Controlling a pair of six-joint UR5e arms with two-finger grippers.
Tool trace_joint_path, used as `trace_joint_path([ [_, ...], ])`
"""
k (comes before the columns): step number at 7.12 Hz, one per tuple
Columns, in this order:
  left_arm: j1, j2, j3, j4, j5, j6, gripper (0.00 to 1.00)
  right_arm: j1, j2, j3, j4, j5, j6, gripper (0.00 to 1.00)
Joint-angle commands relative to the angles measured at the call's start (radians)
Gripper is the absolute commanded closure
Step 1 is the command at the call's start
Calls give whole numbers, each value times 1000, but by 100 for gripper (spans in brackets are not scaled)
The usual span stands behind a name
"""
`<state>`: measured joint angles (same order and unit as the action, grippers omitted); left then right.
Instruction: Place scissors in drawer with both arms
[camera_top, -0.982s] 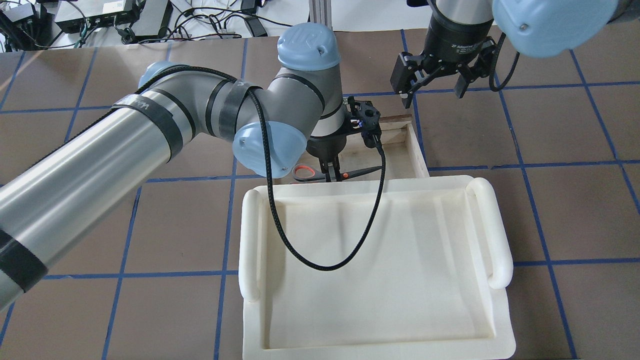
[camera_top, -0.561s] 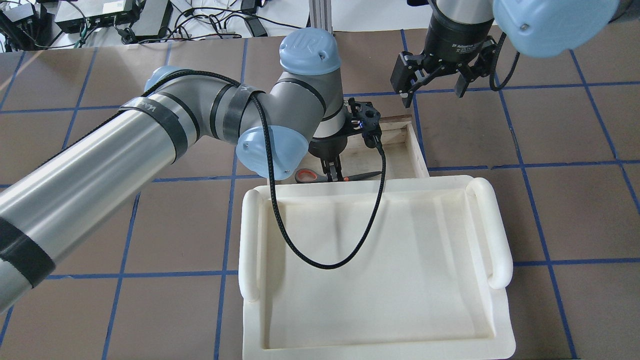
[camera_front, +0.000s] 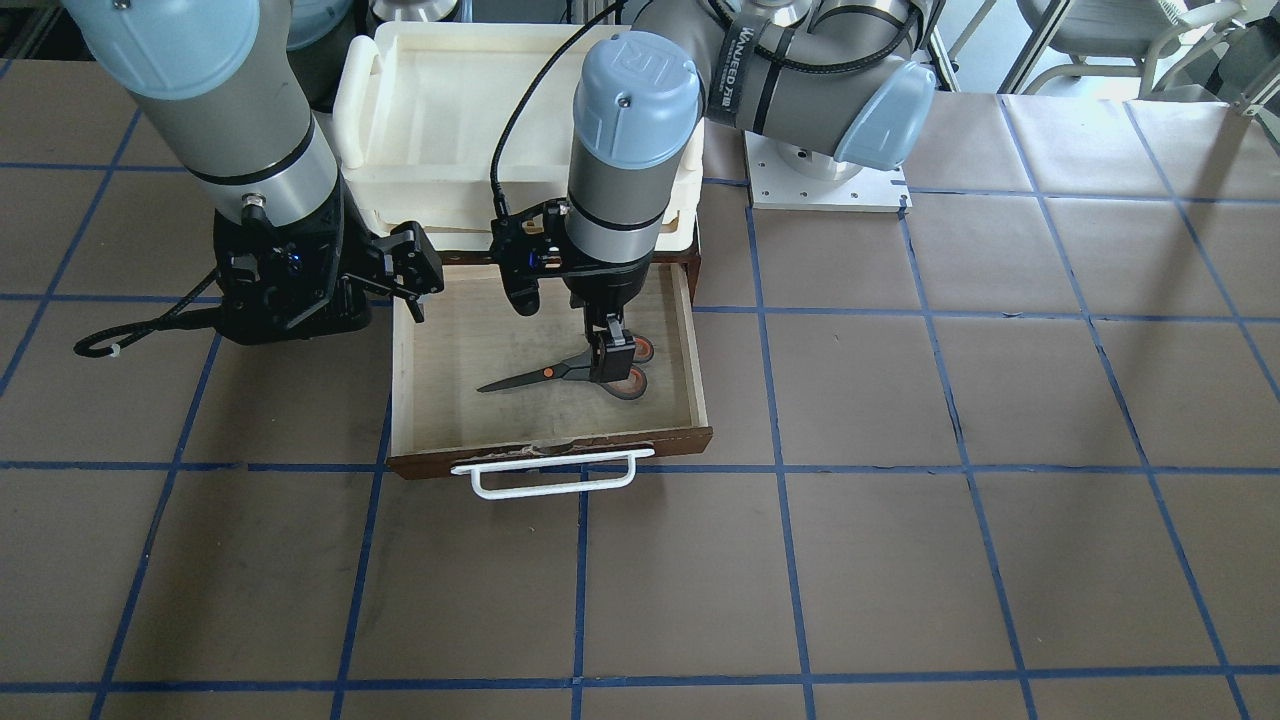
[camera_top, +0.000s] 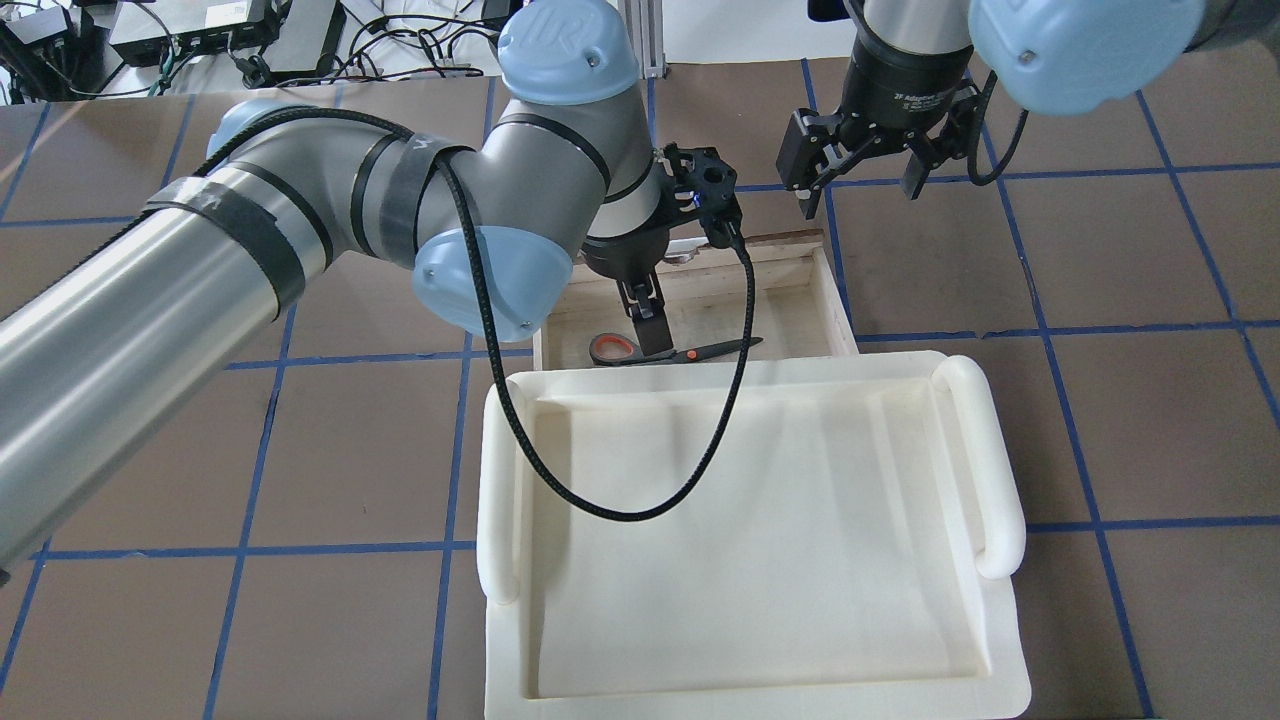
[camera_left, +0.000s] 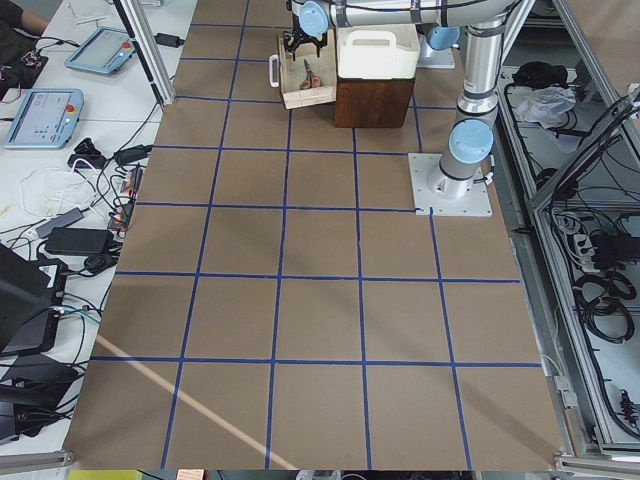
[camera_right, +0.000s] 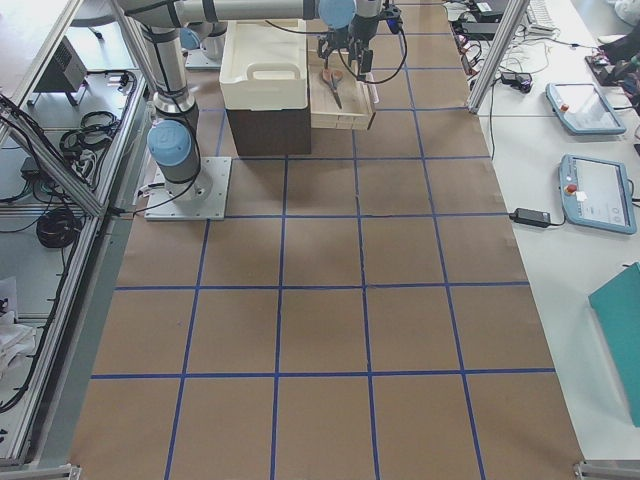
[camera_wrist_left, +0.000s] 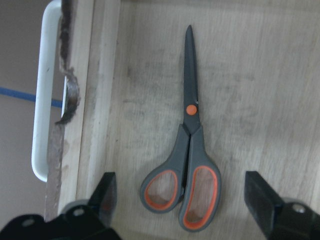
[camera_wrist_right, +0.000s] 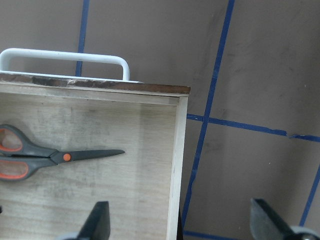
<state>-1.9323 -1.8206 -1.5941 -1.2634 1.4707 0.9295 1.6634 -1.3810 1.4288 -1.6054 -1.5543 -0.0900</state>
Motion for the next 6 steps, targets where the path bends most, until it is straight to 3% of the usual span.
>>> trace_joint_path([
  [1, 77, 85, 20, -133, 0, -38, 0, 4, 83, -17, -203, -12, 9, 0],
  [4, 228, 197, 51, -212, 14, -85, 0, 82, 209, -85, -241, 26, 213, 0],
  [5, 261, 227, 63, -226, 92, -197, 0, 97, 244, -85, -293, 28, 281, 0],
  [6, 309, 245, 65, -229, 98, -280, 0, 104, 258, -85, -315, 30, 285, 0],
])
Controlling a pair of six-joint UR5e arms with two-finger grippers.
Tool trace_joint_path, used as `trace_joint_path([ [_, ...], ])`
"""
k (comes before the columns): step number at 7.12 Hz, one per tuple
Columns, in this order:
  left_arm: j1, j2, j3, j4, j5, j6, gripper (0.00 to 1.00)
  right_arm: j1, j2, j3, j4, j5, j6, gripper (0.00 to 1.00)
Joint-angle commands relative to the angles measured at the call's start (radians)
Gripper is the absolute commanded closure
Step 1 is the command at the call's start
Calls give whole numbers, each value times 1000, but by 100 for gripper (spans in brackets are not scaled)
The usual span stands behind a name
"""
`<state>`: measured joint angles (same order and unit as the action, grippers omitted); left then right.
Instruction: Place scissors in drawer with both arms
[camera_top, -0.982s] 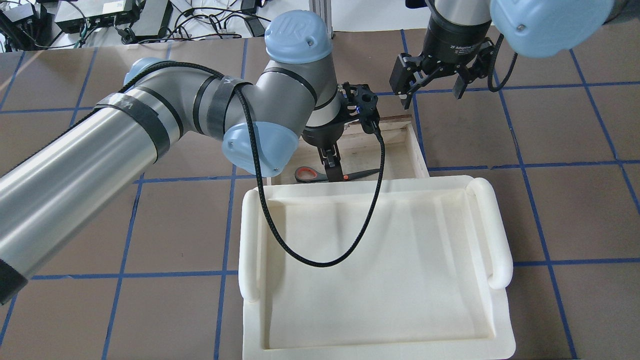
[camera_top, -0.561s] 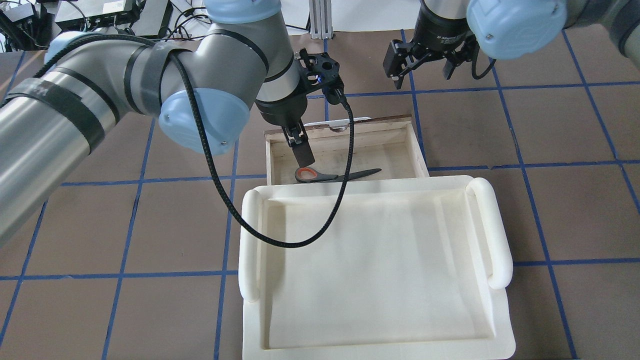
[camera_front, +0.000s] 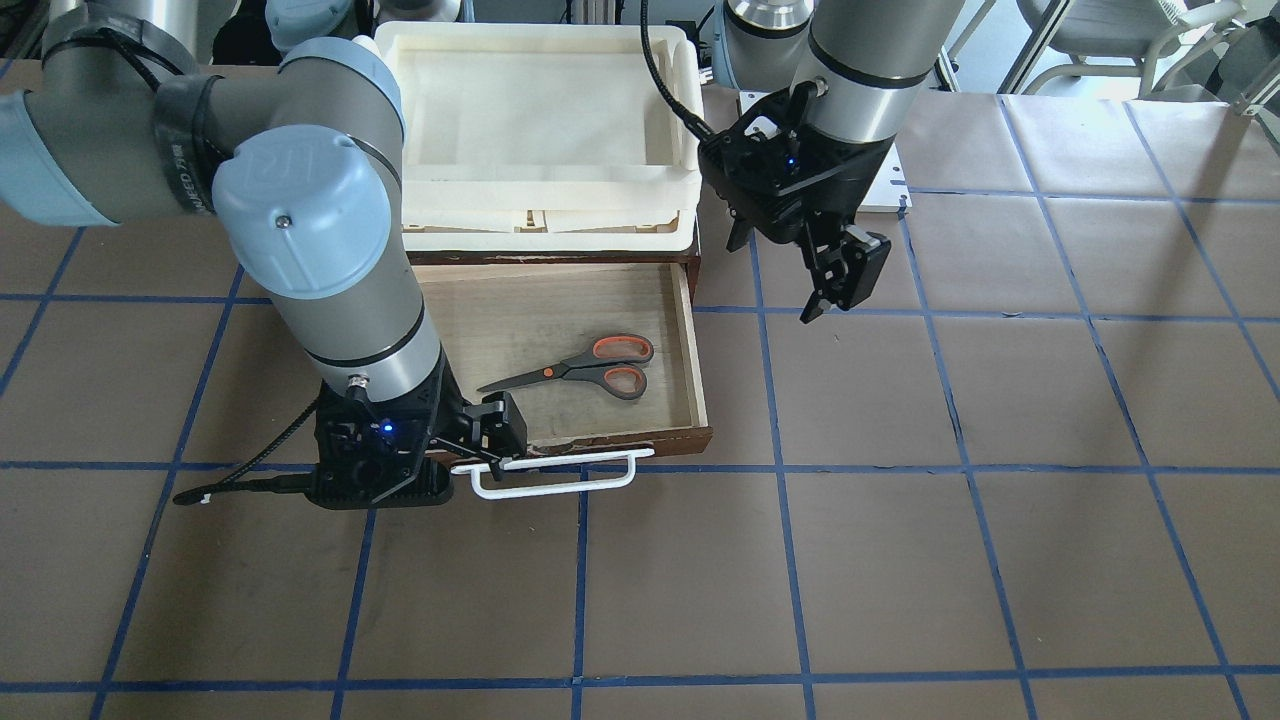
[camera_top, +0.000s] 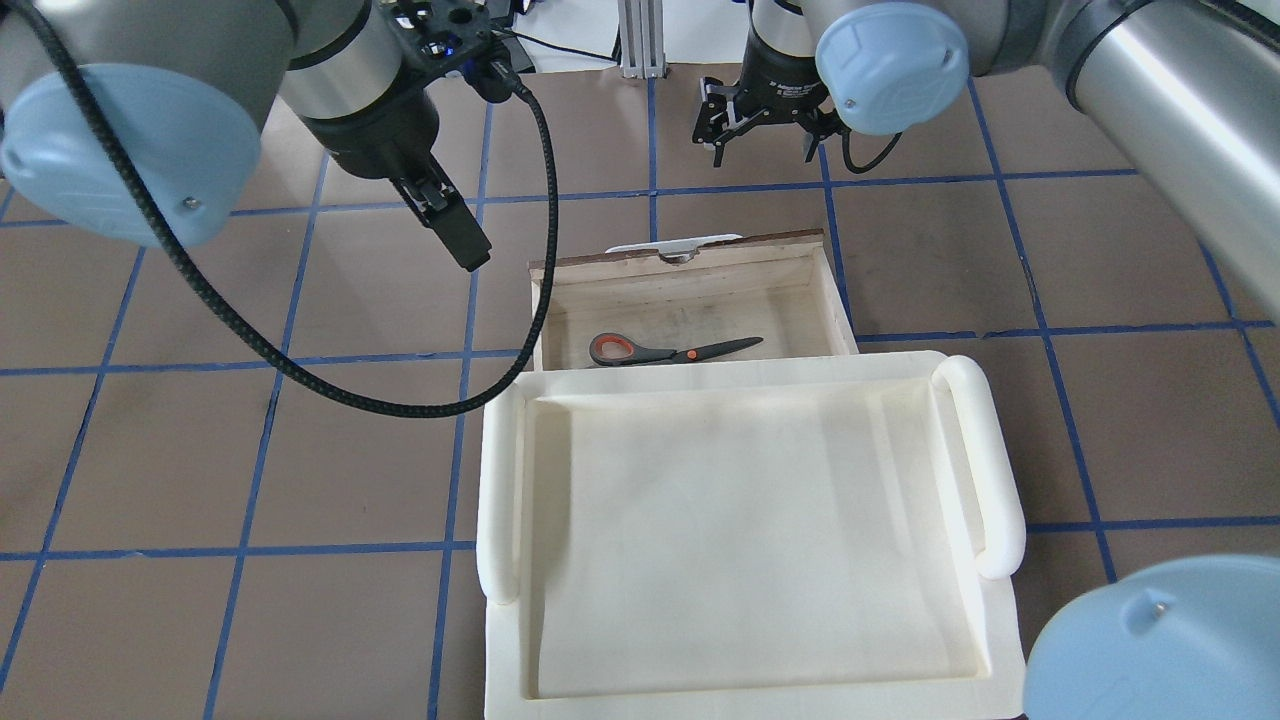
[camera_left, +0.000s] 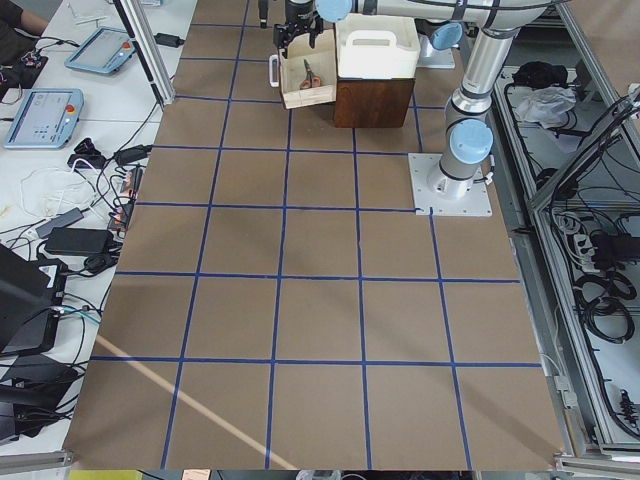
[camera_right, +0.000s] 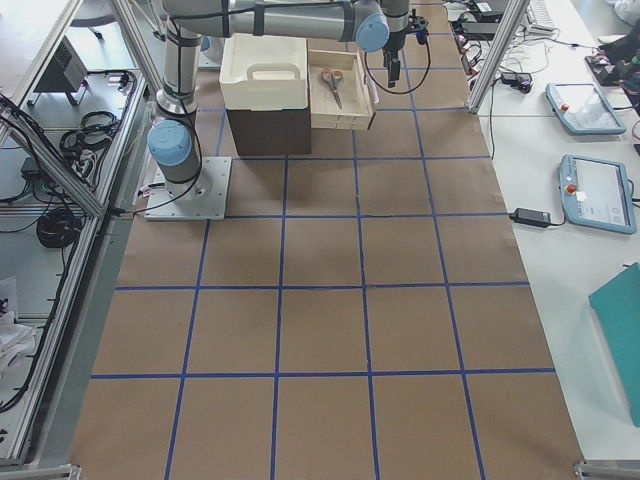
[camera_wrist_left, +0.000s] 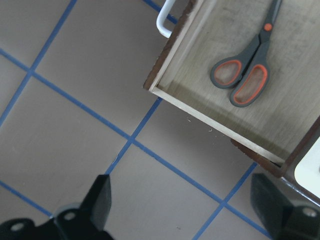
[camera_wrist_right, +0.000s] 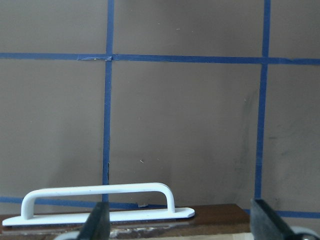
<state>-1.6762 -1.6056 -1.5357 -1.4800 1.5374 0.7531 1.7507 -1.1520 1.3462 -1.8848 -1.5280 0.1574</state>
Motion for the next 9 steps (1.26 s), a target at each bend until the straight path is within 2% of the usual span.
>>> trace_joint_path([
  [1, 100, 45, 6, -47, 30, -233, 0, 16, 26, -4, -33, 2, 37, 0],
  [2, 154, 53, 9, -52, 24, -373, 0, 7, 23, -7, -19, -3, 21, 0],
  [3, 191, 62, 8, -86, 26, -411, 0, -3, -33, 2, 57, -14, -4, 0],
  [5, 205, 87, 9, -146, 33, -535, 0, -70, -209, 72, 220, -37, -114, 0],
  [7, 204, 113, 9, -204, 33, -602, 0, -103, -323, 192, 208, -35, -121, 0],
  [9, 201, 130, 9, -244, 32, -652, 0, -105, -324, 194, 202, -34, -119, 0],
])
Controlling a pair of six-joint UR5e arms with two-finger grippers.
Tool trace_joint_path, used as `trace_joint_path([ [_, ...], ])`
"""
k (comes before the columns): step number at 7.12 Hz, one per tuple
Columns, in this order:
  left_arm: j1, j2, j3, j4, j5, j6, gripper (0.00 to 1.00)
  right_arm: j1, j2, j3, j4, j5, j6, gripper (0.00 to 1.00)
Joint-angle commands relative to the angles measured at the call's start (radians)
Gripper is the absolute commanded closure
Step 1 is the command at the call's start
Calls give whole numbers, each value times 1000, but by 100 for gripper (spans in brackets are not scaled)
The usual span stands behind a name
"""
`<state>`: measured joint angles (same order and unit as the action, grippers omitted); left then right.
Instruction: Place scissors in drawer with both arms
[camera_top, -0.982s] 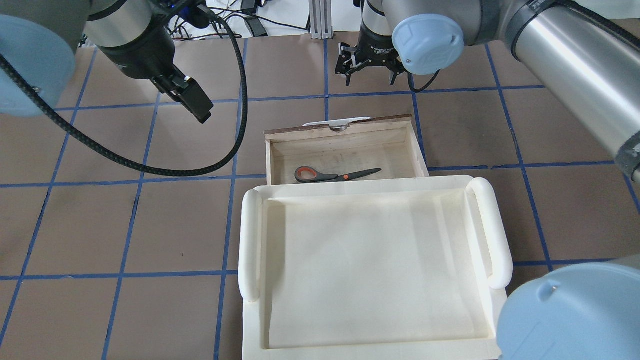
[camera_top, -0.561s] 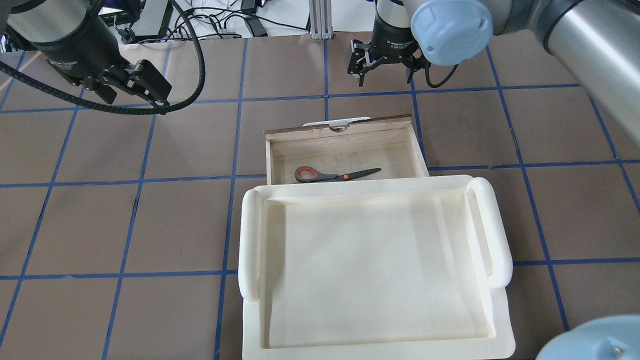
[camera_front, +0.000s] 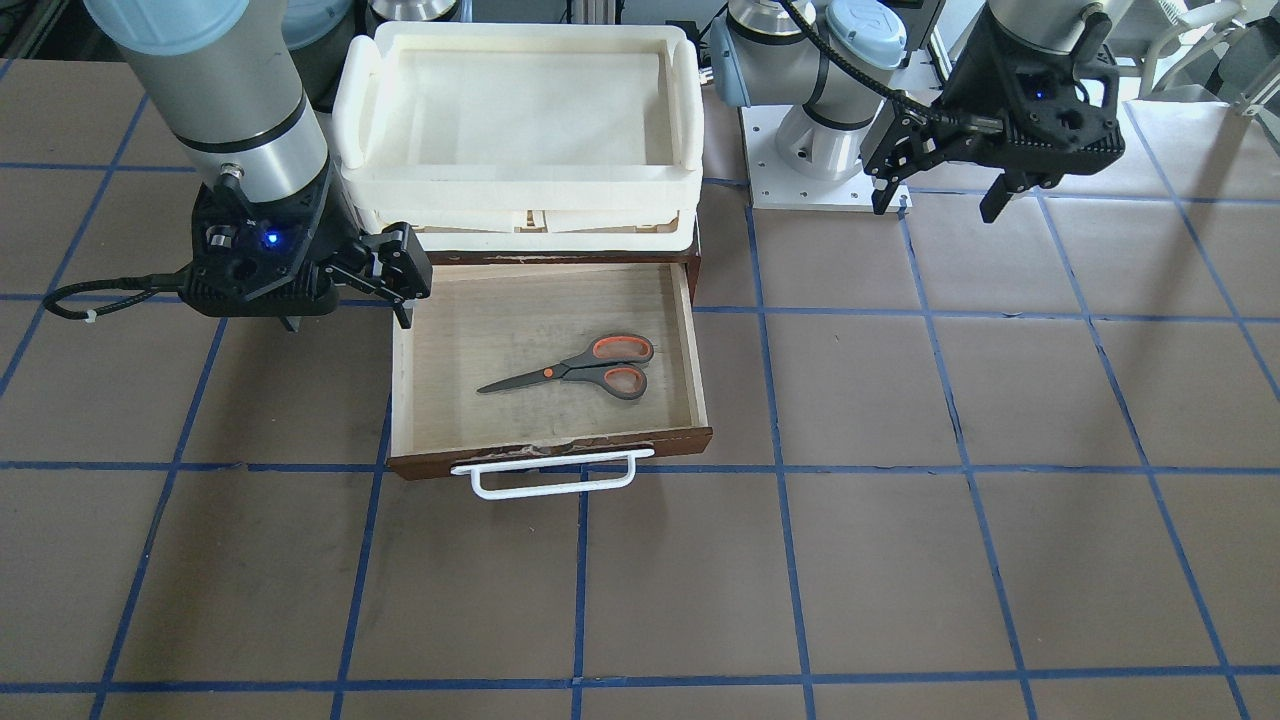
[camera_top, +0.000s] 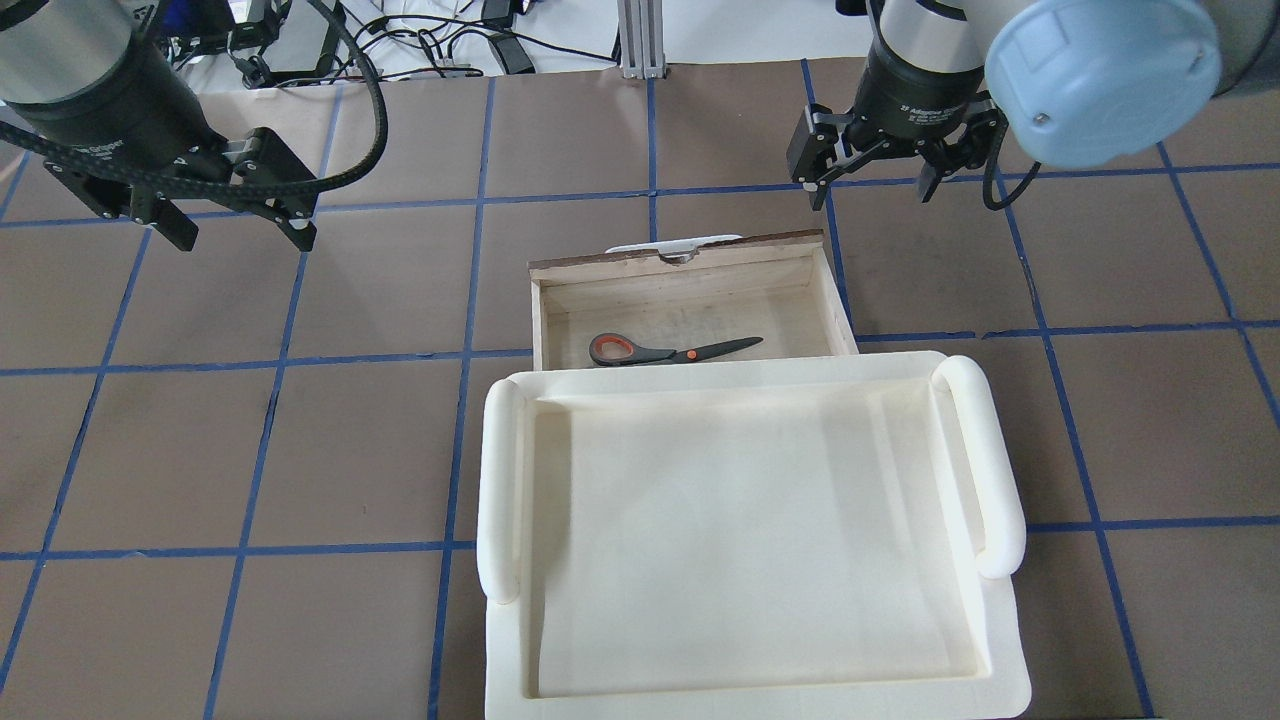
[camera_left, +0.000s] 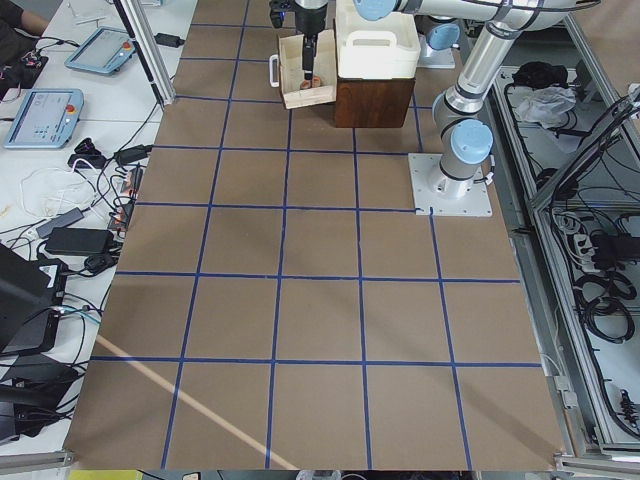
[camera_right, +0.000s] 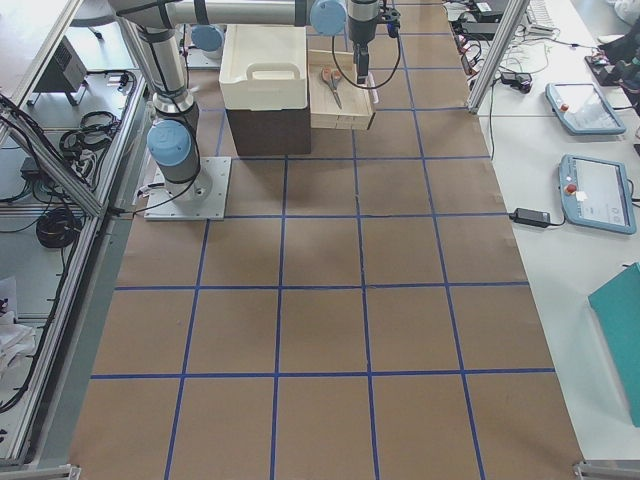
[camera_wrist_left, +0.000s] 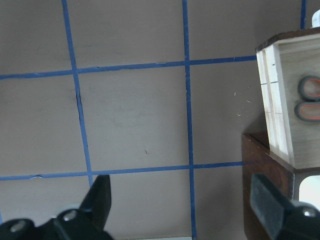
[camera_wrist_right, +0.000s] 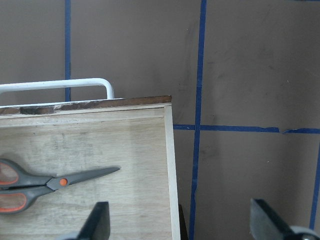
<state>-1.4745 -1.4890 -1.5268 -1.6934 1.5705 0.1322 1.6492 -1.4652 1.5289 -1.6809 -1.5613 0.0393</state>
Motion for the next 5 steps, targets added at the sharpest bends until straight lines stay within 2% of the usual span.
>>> trace_joint_path([
  [1, -3, 32, 1, -57, -10, -45, 0, -3, -10, 11, 0, -2, -1, 0],
  [5, -6, 38, -3, -72, -32, -80, 0, -3, -10, 11, 1, -2, -1, 0],
])
